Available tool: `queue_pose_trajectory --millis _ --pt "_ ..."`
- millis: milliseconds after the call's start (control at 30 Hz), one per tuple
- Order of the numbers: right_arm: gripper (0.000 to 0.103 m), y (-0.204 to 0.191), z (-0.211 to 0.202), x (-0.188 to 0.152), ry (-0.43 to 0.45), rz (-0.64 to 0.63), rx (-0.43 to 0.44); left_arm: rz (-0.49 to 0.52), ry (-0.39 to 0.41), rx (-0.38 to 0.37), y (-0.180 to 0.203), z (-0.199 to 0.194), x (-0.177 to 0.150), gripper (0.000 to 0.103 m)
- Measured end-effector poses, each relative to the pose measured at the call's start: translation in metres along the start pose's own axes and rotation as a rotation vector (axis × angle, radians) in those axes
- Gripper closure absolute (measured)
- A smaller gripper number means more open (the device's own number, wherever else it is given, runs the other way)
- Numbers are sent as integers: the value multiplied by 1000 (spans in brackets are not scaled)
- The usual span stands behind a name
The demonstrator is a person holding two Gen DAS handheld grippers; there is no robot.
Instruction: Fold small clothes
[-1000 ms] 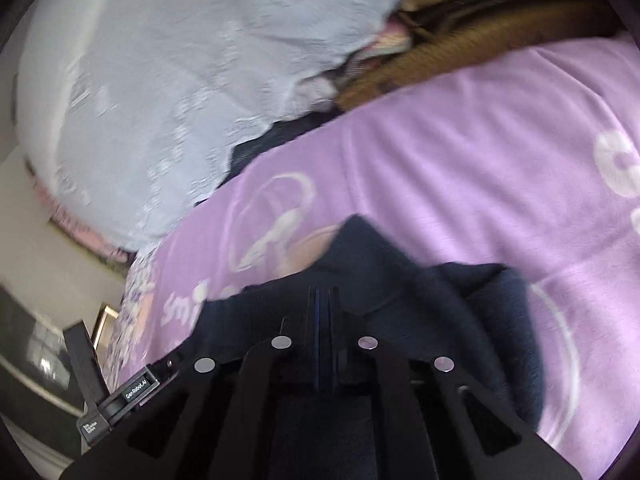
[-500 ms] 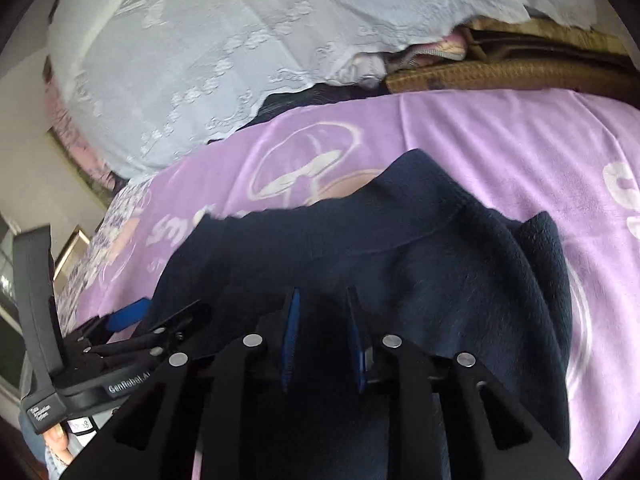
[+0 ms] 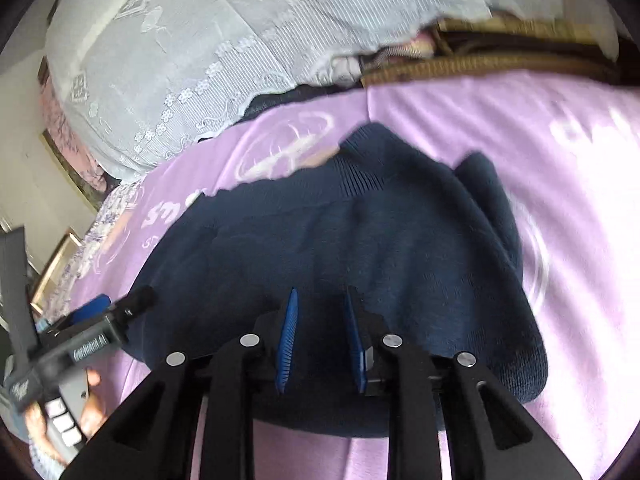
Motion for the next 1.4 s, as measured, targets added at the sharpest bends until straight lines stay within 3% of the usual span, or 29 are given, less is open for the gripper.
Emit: queue_pose_trajectory --millis 67,100,233,300,367,433,500,567,667,900,1033,1167,1233,1300,1400 --pt "78 2 4 -2 -10 13 23 -42 -85 -7 -15 19 -11 4" --pt "78 1 4 -2 -7 6 17 -78 -105 -48 -19 26 -16 4" --pt "76 0 -6 -4 27 0 -20 -35 -68 3 -13 11 -13 6" --pt "68 -6 -22 -6 79 -25 -34 7 -8 -38 4 -14 -14 5" --pt "68 -19 -33 -12 100 -72 -17 46 18 -60 15 -24 -16 5" --pt "63 -31 -32 -24 75 -117 -3 97 -21 -39 25 -17 -29 5" --pt "62 -38 -12 -39 11 -183 -61 123 -99 10 26 8 -40 4" --pt "61 -39 -7 -41 -4 -195 -71 124 -97 13 29 12 -40 4" --pt "61 -35 -6 -39 -10 -161 -30 98 -81 -2 26 1 -38 4" --pt "52 -2 -51 -18 80 6 21 31 53 -143 37 -47 -15 4" --pt "52 27 -60 -13 83 118 50 69 37 -155 65 -40 5 4" --pt "52 41 -58 -7 82 210 103 53 -47 -224 98 -7 9 4" --pt "52 43 -52 5 82 247 137 74 -105 -205 109 22 2 4" --pt "52 44 -43 22 81 275 161 120 -147 -135 112 48 -11 4" --pt "52 47 -14 49 29 344 218 176 -90 -102 117 45 -13 4"
Point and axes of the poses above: each gripper's, at about its wrist camera, not at the fingertips, and z roughly the way its jaws point, y to its right, x to its top, the point moved 8 cm from there along z, roughly the way its jaws point, and after that the axes turned 12 degrees about -x, right-handed, at the moved point
